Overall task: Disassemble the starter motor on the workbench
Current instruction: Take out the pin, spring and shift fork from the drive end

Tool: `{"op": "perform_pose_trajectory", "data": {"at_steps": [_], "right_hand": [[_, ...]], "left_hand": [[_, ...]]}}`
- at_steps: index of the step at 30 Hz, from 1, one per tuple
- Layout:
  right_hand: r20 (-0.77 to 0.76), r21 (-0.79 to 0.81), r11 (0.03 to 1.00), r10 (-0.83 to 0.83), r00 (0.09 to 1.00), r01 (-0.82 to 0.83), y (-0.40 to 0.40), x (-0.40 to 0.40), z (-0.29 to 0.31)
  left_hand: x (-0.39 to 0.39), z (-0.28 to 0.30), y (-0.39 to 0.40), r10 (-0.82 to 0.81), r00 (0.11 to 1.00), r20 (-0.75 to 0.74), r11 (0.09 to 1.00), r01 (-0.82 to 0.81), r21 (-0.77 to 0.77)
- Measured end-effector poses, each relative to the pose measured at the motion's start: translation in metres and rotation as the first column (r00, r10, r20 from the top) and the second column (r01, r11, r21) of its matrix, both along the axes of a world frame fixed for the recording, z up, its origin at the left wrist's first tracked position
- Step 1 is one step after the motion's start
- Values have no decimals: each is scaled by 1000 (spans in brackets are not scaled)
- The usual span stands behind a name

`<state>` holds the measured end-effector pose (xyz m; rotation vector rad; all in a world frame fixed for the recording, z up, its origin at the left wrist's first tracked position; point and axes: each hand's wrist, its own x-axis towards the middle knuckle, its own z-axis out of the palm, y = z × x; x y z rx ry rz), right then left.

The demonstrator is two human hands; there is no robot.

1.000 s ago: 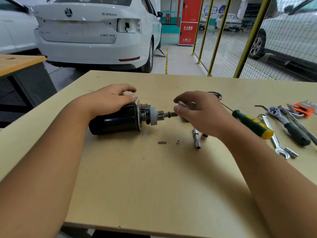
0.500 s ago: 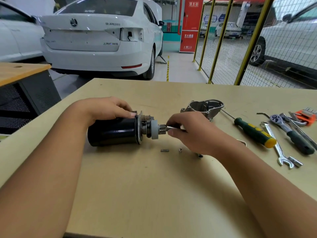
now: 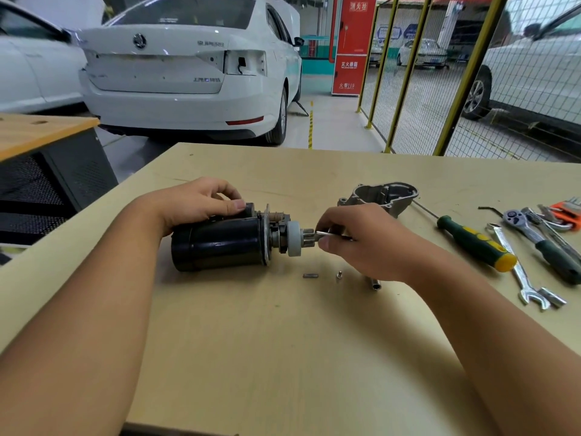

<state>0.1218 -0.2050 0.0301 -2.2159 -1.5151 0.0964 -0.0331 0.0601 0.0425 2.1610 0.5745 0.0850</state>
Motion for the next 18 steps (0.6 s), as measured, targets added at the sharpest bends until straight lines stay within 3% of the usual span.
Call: {"op": "perform_pose_trajectory", "data": {"at_steps": [6, 13, 18], "right_hand": [[51, 56, 998, -45, 998, 42, 4, -2, -7], [72, 224, 974, -63, 995, 45, 10, -7, -12], [-91, 473, 871, -102, 991, 133, 24, -14, -7]], "left_hand": [[-3, 7, -10, -24, 1000, 4, 985, 23, 172], [4, 21, -44, -274, 951, -143, 907, 305, 291], [8, 22, -55, -268, 963, -9, 899, 253, 358]]}}
